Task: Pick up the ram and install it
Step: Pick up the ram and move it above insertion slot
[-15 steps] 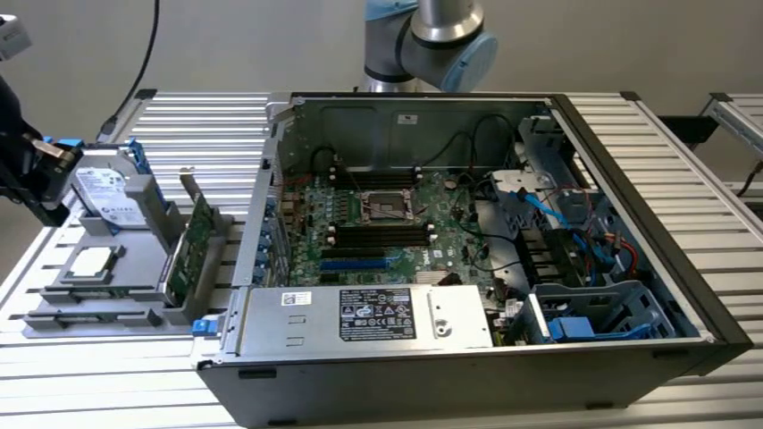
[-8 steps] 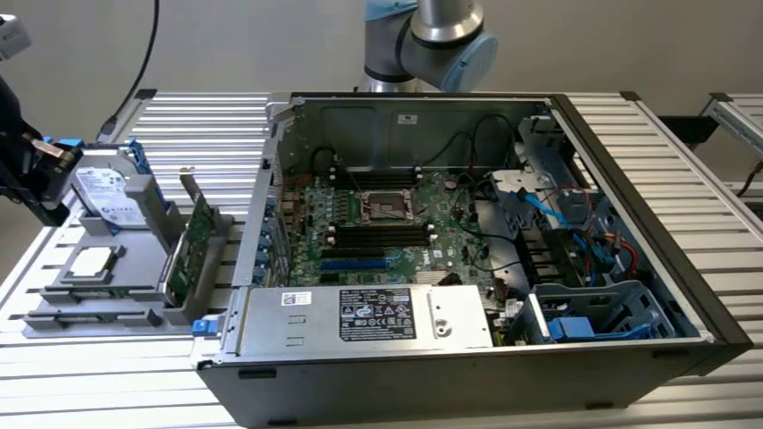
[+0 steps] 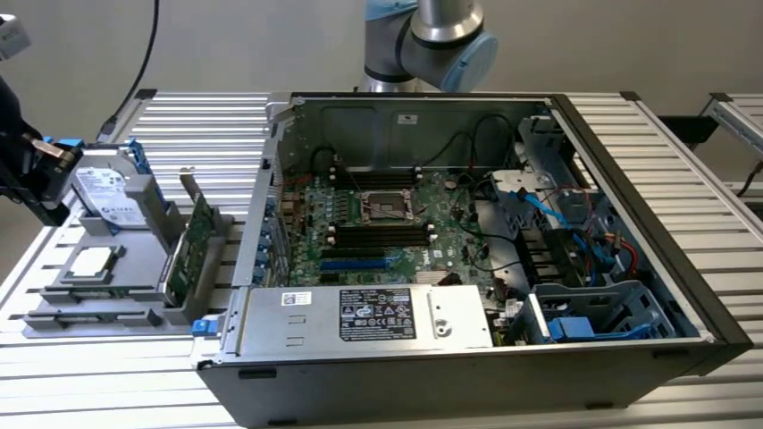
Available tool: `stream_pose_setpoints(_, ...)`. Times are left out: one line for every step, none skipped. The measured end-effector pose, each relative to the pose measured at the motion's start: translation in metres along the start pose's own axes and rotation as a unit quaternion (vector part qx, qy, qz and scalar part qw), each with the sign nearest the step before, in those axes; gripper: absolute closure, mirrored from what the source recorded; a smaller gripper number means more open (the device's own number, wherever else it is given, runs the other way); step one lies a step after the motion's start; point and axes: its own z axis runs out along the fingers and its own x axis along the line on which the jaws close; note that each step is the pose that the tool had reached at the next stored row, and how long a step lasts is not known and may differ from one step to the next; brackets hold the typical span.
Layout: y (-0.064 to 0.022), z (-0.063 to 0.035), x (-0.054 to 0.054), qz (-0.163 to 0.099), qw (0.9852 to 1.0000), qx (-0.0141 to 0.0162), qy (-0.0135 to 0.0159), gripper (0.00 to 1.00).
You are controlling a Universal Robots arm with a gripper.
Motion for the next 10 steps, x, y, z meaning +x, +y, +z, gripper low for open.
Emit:
stream_pose_setpoints(0.0000,0.0000,0.0000,0.000,1.0000,-0.0002,0.0000,0.89)
stream_pose_setpoints(0.0000,0.0000,0.0000,0.000,1.0000,-0.0004,0.0000,0.89)
stream_pose_setpoints(-0.0001,0.0001,0.0001,0.000,1.0000,-0.0005,0.0000,0.89)
stream_pose_setpoints(-0.0002,0.0002,0.0009,-0.003,1.0000,-0.0006,0.0002,0.89)
stream_pose_setpoints(-0.0002,0.0003,0.0009,-0.011,0.9999,-0.0005,0.0005,0.89)
stream_pose_setpoints(-0.0002,0.0003,0.0009,-0.020,0.9998,-0.0003,0.0011,0.89)
stream_pose_setpoints(-0.0002,0.0004,0.0009,-0.029,0.9996,-0.0001,0.0016,0.89)
stream_pose_setpoints(-0.0001,0.0005,0.0010,-0.038,0.9993,0.0001,0.0021,0.89)
stream_pose_setpoints(-0.0001,0.0007,0.0010,-0.047,0.9989,0.0002,0.0026,0.89)
stream_pose_setpoints(-0.0001,0.0008,0.0010,-0.056,0.9984,0.0002,0.0032,0.89)
